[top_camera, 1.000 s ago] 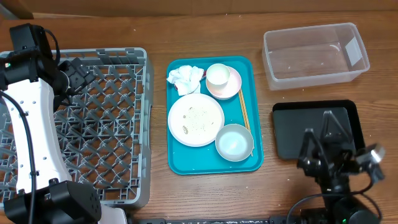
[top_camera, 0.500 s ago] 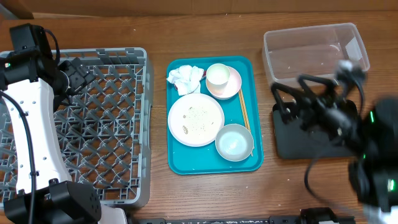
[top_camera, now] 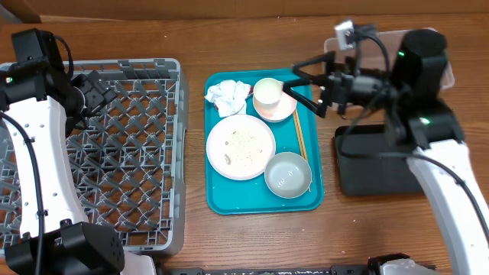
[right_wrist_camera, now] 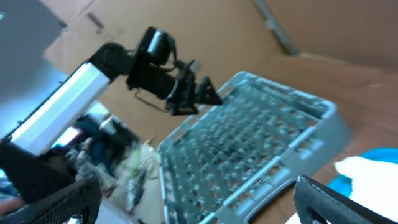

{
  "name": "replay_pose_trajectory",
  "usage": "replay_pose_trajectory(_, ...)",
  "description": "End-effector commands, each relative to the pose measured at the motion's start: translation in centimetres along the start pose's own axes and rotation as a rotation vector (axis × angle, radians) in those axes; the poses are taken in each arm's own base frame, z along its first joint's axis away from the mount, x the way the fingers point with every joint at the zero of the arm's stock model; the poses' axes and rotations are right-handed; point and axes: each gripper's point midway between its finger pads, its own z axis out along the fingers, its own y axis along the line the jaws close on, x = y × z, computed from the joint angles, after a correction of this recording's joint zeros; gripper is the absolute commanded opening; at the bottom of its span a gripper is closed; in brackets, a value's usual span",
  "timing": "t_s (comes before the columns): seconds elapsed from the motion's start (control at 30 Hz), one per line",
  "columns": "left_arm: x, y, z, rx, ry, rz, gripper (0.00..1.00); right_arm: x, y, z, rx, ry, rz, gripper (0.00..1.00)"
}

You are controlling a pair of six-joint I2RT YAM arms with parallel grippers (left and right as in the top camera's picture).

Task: Sort waste into correct bins and load items into the dishwasher
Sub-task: 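Move the right gripper over the teal tray toward the white tissue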

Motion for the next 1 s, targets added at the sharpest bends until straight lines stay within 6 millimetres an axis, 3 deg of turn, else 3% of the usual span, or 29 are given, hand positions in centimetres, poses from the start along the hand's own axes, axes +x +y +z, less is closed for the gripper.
replay_pose_trajectory(0.0, -0.5, -0.4, -0.4, 0.013, -0.014, -0.009, 1.00, 0.1, 1.4, 2.6, -0.042, 0.023, 0.058, 1.00)
replay_pose_trajectory(0.2, -0.5, -0.4, -0.4, 0.013, -0.014, -0.009, 1.00, 0.6, -2.7, 6.6, 0.338, -0.028, 0.075, 1.00)
replay_pose_trajectory(0.37, -0.5, -0.4, -0.4, 0.013, -0.014, -0.009, 1.00, 1.7, -6.1, 8.5, 0.659, 0.079, 0.061, 1.00)
replay_pose_trajectory(0.47, -0.5, -0.4, -0.4, 0.013, -0.014, -0.009, 1.00, 2.8, -7.5, 10.4, 0.711, 0.201, 0.079, 1.00)
replay_pose_trajectory(0.6, -0.5, -0.4, -0.4, 0.013, -0.014, -0.009, 1.00, 4.7, -10.9, 12.3, 0.791, 0.342, 0.127, 1.00)
replay_pose_trajectory(0.7, -0.5, -0.4, -0.4, 0.013, -0.014, -0.009, 1.00, 5.9, -12.7, 14.1, 0.769, 0.393, 0.150, 1.00)
replay_pose_trajectory(0.8, -0.5, -0.4, -0.4, 0.013, -0.014, -0.009, 1.00, 5.2, -12.2, 16.5, 0.650, 0.355, 0.141, 1.00)
replay_pose_trajectory(0.83, -0.5, -0.4, -0.4, 0.013, -0.014, -0.009, 1.00, 4.8, -12.2, 17.1, 0.629, 0.337, 0.131, 0.95)
replay_pose_trajectory(0.9, -0.5, -0.4, -0.4, 0.013, -0.014, -0.009, 1.00, 3.7, -12.7, 17.6, 0.635, 0.289, 0.100, 0.87)
replay_pose_trajectory(0.97, -0.5, -0.4, -0.4, 0.013, -0.014, -0.009, 1.00, 3.0, -13.7, 17.5, 0.683, 0.247, 0.098, 0.87)
